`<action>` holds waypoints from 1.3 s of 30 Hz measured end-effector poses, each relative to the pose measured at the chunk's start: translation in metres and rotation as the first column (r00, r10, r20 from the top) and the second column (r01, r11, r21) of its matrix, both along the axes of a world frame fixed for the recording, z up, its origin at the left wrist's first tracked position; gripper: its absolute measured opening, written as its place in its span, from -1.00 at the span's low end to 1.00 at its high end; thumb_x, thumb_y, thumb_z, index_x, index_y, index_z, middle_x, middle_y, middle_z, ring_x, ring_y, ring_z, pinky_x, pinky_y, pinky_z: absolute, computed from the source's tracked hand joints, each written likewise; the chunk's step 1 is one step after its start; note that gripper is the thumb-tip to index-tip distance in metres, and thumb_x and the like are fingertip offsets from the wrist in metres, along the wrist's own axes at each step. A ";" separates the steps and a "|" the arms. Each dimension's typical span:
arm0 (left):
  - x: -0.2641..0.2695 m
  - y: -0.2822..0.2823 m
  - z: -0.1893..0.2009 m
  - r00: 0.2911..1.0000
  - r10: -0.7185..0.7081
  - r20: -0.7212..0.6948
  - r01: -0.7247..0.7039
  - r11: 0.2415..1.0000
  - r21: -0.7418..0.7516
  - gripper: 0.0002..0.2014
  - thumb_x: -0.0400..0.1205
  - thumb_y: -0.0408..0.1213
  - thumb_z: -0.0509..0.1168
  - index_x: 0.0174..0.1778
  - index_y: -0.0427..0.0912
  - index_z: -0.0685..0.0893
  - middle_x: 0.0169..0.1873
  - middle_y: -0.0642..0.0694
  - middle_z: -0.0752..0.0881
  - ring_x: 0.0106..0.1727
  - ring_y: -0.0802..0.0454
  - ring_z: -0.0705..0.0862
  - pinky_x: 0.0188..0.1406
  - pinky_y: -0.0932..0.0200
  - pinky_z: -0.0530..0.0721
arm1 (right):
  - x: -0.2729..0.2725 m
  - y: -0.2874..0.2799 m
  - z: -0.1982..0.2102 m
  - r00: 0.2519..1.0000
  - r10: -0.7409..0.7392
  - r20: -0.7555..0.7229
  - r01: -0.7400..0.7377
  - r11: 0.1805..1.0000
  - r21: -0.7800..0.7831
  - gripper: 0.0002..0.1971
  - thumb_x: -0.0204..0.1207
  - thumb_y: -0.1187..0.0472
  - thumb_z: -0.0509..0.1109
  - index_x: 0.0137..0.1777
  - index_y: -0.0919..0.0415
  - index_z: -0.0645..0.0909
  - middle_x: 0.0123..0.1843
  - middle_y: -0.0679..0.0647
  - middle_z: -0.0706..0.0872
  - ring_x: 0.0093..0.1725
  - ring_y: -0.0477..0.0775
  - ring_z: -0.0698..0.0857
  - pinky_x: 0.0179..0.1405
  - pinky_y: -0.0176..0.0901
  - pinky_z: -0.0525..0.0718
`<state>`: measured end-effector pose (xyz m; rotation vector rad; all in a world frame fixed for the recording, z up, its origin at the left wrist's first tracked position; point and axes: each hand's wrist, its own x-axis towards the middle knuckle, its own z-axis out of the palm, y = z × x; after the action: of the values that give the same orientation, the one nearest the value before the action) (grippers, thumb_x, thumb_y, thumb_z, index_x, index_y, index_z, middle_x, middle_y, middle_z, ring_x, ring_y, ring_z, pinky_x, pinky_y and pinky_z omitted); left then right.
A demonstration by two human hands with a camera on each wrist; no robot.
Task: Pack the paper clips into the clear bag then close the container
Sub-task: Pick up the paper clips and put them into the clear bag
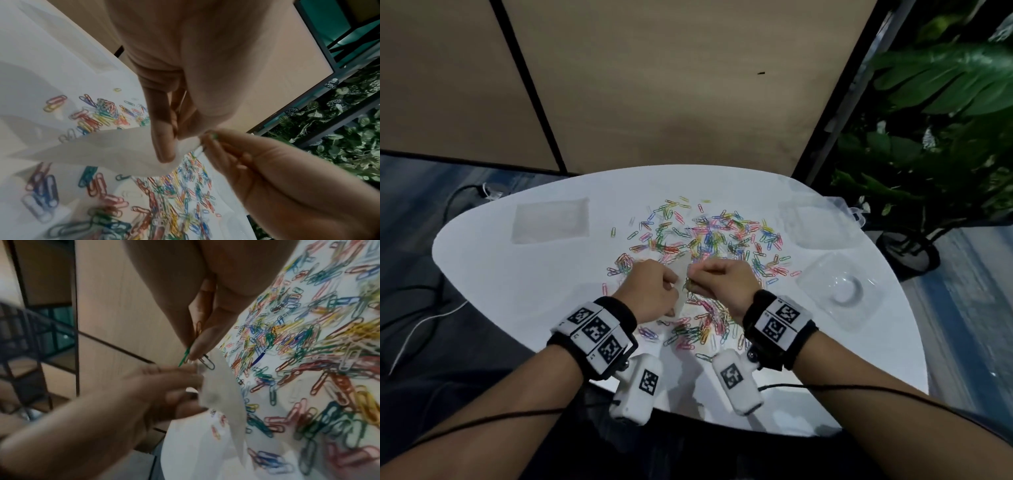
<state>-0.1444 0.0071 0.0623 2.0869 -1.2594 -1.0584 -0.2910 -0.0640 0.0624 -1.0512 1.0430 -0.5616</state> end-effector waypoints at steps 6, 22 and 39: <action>-0.004 0.000 0.007 1.000 -0.028 0.001 0.028 0.994 -0.107 -0.84 0.66 -0.50 0.30 0.00 -0.48 0.78 -0.08 -0.57 0.74 -0.37 0.10 0.86 -0.36 0.27 0.82 | 0.010 0.001 -0.010 0.991 0.051 -0.127 -0.054 0.998 -0.021 -0.85 0.55 0.49 0.40 -0.14 0.34 0.79 -0.17 0.23 0.81 -0.23 0.07 0.79 -0.19 -0.25 0.77; 0.011 0.010 0.023 0.997 -0.012 0.082 0.020 0.994 -0.104 -0.68 0.62 -0.50 0.27 0.26 -0.30 0.76 -0.16 -0.27 0.82 -0.26 -0.03 0.88 -0.08 0.09 0.85 | 0.021 -0.003 0.003 0.800 0.309 -0.515 -0.506 0.808 -0.301 -0.74 0.57 0.40 0.39 0.23 0.28 0.73 0.13 0.12 0.80 0.11 0.03 0.76 0.10 -0.26 0.71; 0.048 0.004 0.049 0.977 0.135 0.165 -0.102 0.975 -0.196 -0.75 0.61 -0.37 0.32 0.13 -0.21 0.85 -0.29 -0.08 0.77 -0.59 0.11 0.73 -0.63 0.39 0.58 | -0.078 -0.018 -0.091 0.140 0.204 -0.969 -0.801 0.599 0.010 -0.05 0.49 -0.20 0.42 0.72 -0.10 -0.11 0.75 0.11 -0.03 0.67 0.34 0.16 0.58 0.27 0.35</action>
<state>-0.0964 0.0107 0.1118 2.1177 -1.2462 -0.6856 -0.3692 -0.0815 -0.0288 -2.3197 1.3423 0.5741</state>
